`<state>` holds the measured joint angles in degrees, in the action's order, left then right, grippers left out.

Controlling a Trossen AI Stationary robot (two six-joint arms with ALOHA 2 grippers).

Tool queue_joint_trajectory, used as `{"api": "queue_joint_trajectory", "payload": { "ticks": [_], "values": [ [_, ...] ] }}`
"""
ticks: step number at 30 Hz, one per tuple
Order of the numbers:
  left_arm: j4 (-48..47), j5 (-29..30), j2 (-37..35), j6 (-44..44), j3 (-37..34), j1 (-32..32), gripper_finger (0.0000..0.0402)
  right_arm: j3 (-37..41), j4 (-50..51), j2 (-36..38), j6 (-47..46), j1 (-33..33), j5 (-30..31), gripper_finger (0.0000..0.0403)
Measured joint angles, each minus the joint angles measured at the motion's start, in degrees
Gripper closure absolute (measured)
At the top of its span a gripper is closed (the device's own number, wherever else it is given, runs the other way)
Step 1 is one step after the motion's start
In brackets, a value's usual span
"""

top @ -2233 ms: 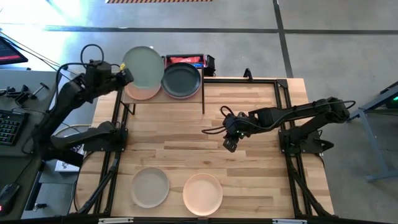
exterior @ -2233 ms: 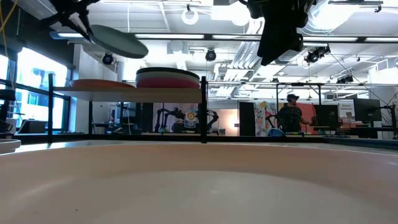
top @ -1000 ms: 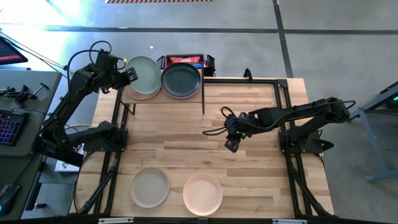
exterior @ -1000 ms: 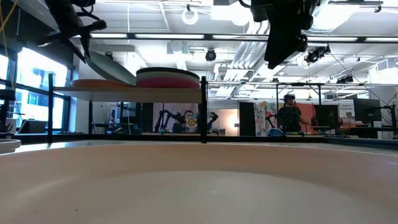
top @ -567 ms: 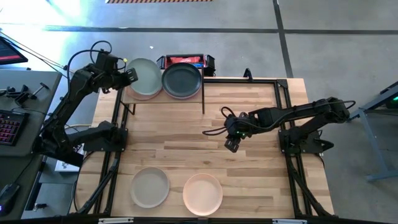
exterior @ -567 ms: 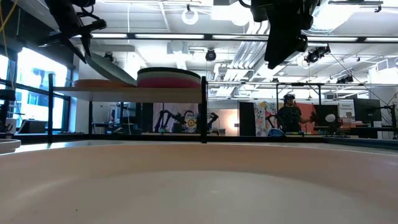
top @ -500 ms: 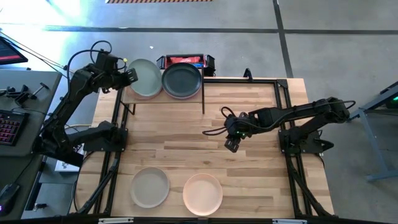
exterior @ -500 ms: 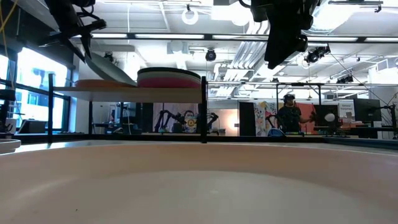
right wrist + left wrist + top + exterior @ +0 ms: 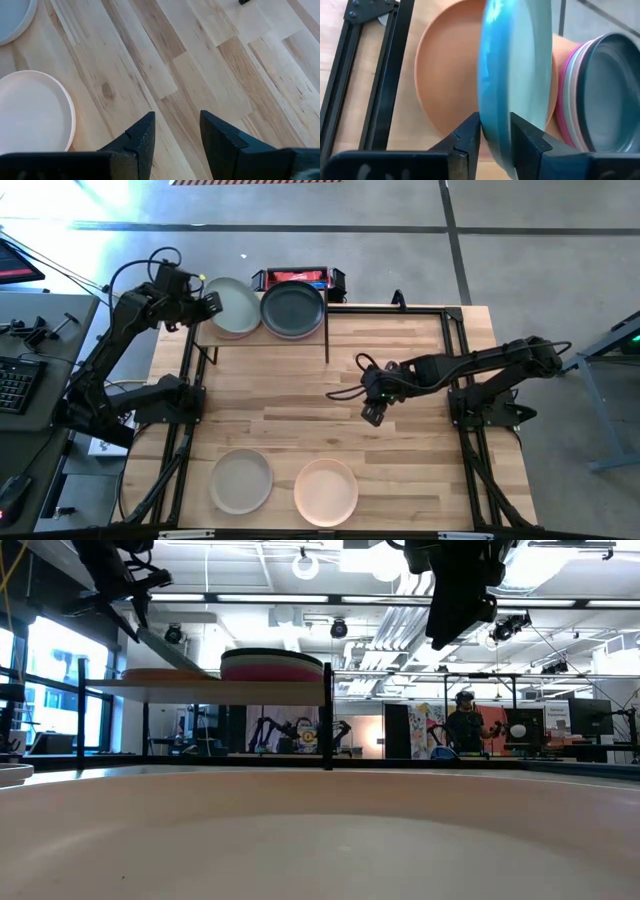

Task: Place and stack plates onto a shelf
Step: Stack the blue plate on top of the light orange plate on the shelf, then stack the light orange plate on top of the blue plate on the shelf

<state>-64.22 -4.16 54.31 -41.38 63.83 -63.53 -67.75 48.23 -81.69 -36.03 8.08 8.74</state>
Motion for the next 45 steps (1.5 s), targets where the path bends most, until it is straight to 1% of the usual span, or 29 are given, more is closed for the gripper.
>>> {"api": "queue_joint_trajectory", "payload": {
  "ticks": [6, 10, 13, 15, 19, 22, 27, 37, 39, 45],
  "values": [
    [-2.5, 0.9, 0.8, 2.5, 0.0, 0.0, 0.0284, 0.0, 0.0, 0.0, 0.0, 1.8, 2.0, 0.0269],
    [-2.7, 0.2, 0.8, 2.6, 0.0, 0.0, 0.0273, 0.0, 0.0, 0.0, -0.1, 2.6, 2.2, 0.0269],
    [-3.9, -1.7, 0.8, 2.7, 0.0, 0.0, 0.0273, 0.0, 0.0, 0.0, -0.1, 3.0, 2.2, 0.0269],
    [-5.5, -2.0, 0.8, 4.1, 0.0, 0.0, 0.0272, 0.0, 0.0, 0.0, -0.2, 3.0, 2.2, 0.0269],
    [-10.1, -1.7, 0.8, 6.0, 0.0, 0.0, 0.0272, 0.0, 0.0, 0.0, -1.5, 3.0, 2.4, 0.0269],
    [-11.0, -0.2, 0.8, 5.4, 0.0, 0.0, 0.0272, 0.0, 0.0, 0.0, -1.6, 3.0, 2.6, 0.0269],
    [-9.2, -0.3, 1.2, 2.7, 0.0, 0.0, 0.0272, 0.0, 0.0, 0.0, -1.6, 3.0, 2.6, 0.0269],
    [-7.3, -0.9, 2.5, 2.6, 0.0, 0.0, 0.0272, 0.0, 0.0, 0.0, -1.7, 3.0, 2.6, 0.0269],
    [-7.6, -2.0, 2.4, 3.0, 0.0, 0.0, 0.0272, 0.0, 0.0, 0.0, -1.7, 3.0, 2.6, 0.0269],
    [-11.6, -9.3, 2.1, 8.7, 0.0, 0.1, 0.0272, 0.0, 0.0, 0.0, -1.7, 3.0, 2.6, 0.0269]
  ]
}}
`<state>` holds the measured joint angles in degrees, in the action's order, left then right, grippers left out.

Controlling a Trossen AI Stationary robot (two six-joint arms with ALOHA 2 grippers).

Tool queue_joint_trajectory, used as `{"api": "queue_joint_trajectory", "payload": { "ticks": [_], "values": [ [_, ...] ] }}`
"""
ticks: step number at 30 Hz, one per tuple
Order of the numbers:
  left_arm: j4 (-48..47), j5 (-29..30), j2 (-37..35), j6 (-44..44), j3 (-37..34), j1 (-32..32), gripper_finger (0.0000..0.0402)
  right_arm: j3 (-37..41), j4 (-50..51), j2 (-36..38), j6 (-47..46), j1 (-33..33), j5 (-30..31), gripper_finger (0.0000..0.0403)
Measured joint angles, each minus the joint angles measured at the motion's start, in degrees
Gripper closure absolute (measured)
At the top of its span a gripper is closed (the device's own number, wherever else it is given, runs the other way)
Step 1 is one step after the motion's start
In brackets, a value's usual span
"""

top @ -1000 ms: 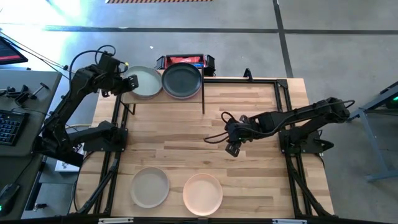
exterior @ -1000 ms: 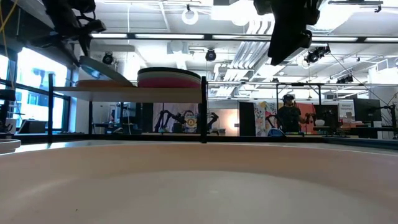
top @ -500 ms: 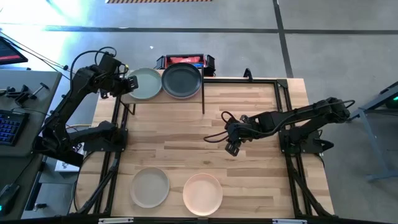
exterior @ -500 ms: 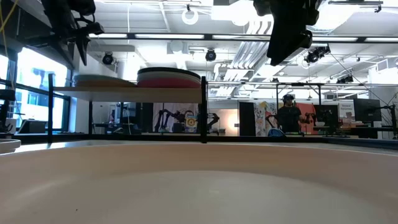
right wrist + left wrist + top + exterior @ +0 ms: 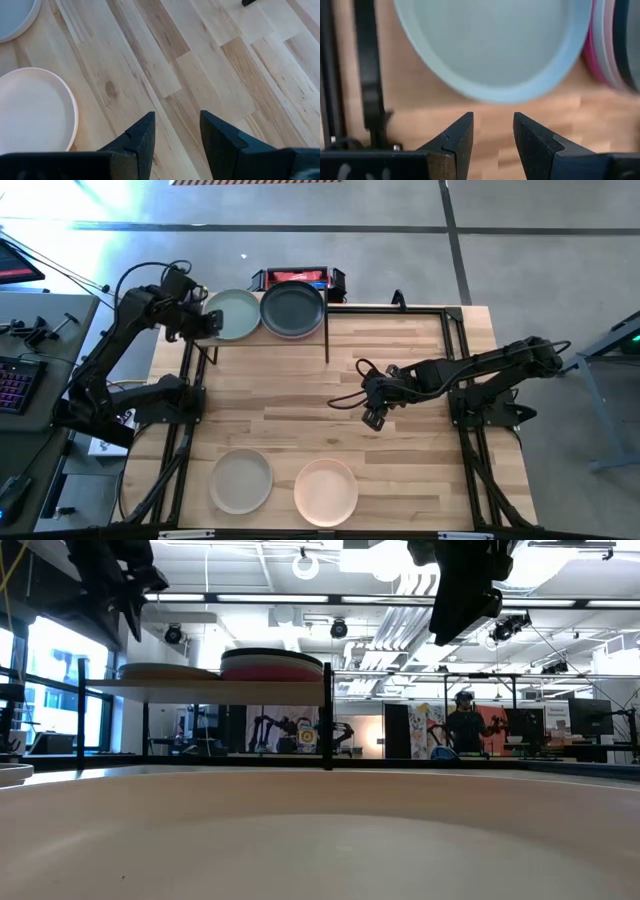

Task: Place and stack plates onto a shelf
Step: Stack the light orange plate on top of the blue plate on the shelf

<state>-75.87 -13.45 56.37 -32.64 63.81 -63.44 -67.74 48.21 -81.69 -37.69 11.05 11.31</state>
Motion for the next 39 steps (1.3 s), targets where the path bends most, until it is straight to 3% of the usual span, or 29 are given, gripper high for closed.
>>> {"api": "queue_joint_trajectory", "payload": {
  "ticks": [3, 12, 26, 39],
  "values": [
    [-3.6, -2.8, -0.6, 2.6, 0.0, 0.8, 0.0272, 0.0, 0.0, 0.0, 0.0, 0.0, 0.0, 0.0269],
    [-6.9, -2.7, -6.1, 1.6, -0.2, 9.4, 0.0272, 0.0, -0.9, 0.0, 0.0, 0.0, -3.3, 0.0269],
    [24.0, -2.6, -9.6, -11.3, -12.4, 33.1, 0.0273, 0.0, -10.8, 0.0, 0.2, 0.0, -3.5, 0.0269],
    [38.8, -1.5, -6.4, -17.9, -15.3, 56.9, 0.0273, 0.0, -16.8, -5.4, -2.9, 3.5, -3.7, 0.026]
  ]
}}
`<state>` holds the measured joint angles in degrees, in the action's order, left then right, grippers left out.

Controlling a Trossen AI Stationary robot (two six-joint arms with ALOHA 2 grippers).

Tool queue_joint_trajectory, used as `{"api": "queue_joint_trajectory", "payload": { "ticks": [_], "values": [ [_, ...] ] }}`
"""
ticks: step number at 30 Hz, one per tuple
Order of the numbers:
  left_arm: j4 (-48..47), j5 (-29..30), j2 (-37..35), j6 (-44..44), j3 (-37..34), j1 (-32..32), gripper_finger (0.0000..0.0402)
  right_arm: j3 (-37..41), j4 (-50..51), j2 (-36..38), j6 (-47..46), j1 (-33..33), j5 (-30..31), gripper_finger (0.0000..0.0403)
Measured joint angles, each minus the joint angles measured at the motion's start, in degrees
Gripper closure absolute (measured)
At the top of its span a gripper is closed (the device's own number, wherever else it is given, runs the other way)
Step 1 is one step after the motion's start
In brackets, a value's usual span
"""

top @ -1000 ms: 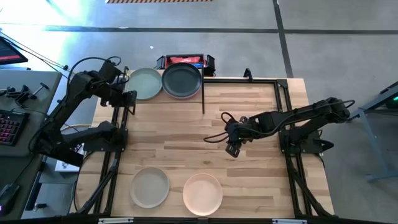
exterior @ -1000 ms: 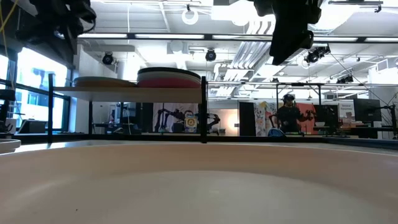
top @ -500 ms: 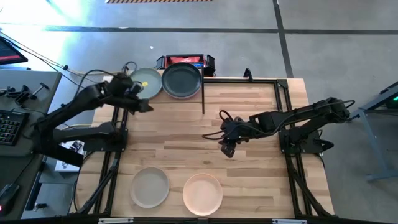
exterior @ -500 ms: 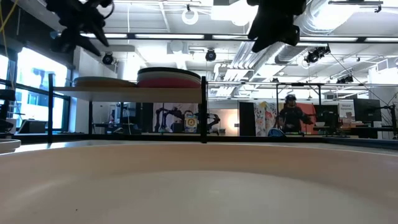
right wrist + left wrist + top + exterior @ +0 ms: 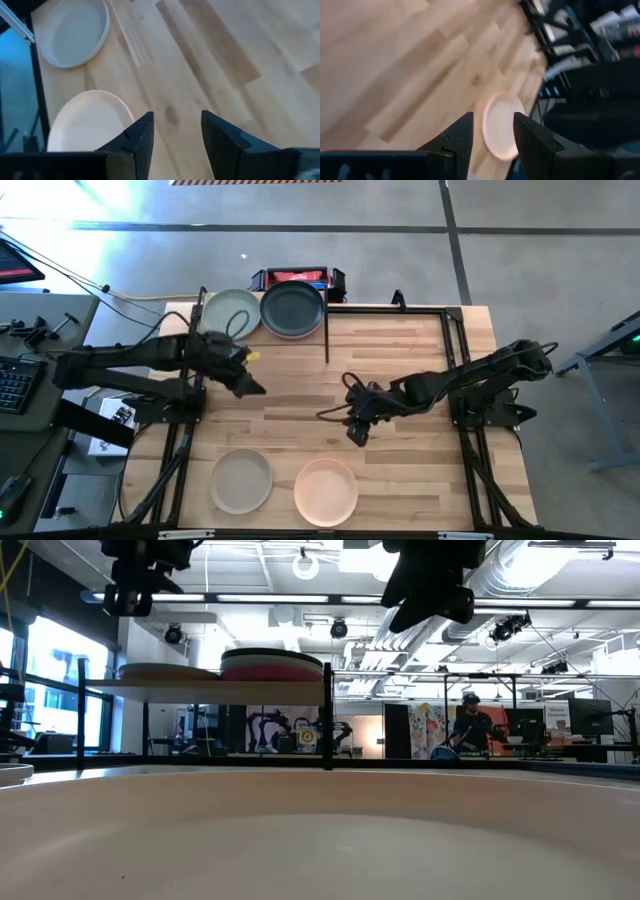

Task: Place and stack plates onto a shelf
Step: Stack the light orange plate on top of the blue plate on the shelf

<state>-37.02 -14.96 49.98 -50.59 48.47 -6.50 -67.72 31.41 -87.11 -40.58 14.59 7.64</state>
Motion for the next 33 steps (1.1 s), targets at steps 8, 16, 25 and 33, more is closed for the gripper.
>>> {"api": "queue_joint_trajectory", "payload": {
  "ticks": [8, 16, 25, 33],
  "values": [
    [1.3, 1.3, 4.5, -0.3, 0.0, 12.1, 0.0273, 0.0, -3.5, -4.1, -7.1, 3.1, -3.4, 0.0245],
    [2.0, 3.7, 10.3, -2.1, 0.0, 21.9, 0.0273, 0.0, -4.4, -8.9, -16.8, 6.4, -4.9, 0.0245],
    [8.4, 3.9, 15.9, -4.1, 0.0, 30.0, 0.0273, 0.0, -9.9, -14.7, -23.9, 10.0, -4.9, 0.0245],
    [11.9, 5.0, 20.4, -5.2, 0.0, 34.8, 0.0273, 0.0, -10.8, -18.9, -24.4, 12.4, -4.7, 0.0245]
  ]
}}
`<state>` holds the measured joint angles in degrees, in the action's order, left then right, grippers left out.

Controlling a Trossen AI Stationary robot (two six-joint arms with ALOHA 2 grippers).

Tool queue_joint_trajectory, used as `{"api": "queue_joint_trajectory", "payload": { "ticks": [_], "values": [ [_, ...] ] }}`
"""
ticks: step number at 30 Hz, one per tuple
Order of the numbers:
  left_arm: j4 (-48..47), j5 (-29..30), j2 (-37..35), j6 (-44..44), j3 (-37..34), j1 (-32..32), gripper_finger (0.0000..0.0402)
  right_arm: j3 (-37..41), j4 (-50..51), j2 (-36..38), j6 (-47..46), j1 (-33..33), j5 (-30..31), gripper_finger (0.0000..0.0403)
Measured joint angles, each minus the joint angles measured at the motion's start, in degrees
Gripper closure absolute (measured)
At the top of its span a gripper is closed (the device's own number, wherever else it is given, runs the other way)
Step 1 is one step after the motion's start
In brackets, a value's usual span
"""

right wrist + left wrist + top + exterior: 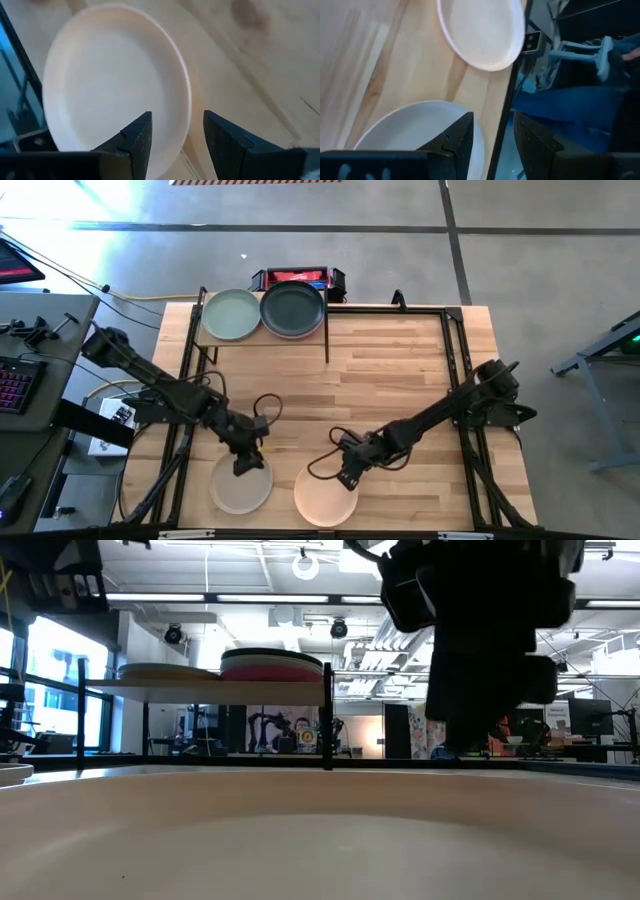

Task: Place and stack plates onto a shelf
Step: Stack the light orange plate on top of the blue plate on the shelf

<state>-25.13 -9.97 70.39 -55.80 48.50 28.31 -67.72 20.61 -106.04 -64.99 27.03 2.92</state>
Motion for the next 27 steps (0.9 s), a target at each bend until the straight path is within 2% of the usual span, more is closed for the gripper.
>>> {"api": "queue_joint_trajectory", "payload": {
  "ticks": [8, 18, 22, 27],
  "values": [
    [3.1, 2.0, 3.9, -2.5, 0.1, 2.7, 0.0273, 0.0, -1.7, -2.9, 0.3, 2.4, 0.3, 0.0245],
    [6.5, 3.6, 7.4, -4.9, 0.0, 3.0, 0.0273, -0.1, -0.5, -5.6, -4.5, 3.9, 0.8, 0.0248],
    [8.2, 5.9, 9.2, -6.7, 0.0, 2.8, 0.0273, -0.1, -0.3, -5.6, -5.2, 4.2, 1.3, 0.0282],
    [11.7, 6.5, 12.2, -7.1, 0.0, 2.6, 0.0273, -0.1, 0.2, -5.7, -7.9, 3.6, 0.4, 0.0367]
  ]
}}
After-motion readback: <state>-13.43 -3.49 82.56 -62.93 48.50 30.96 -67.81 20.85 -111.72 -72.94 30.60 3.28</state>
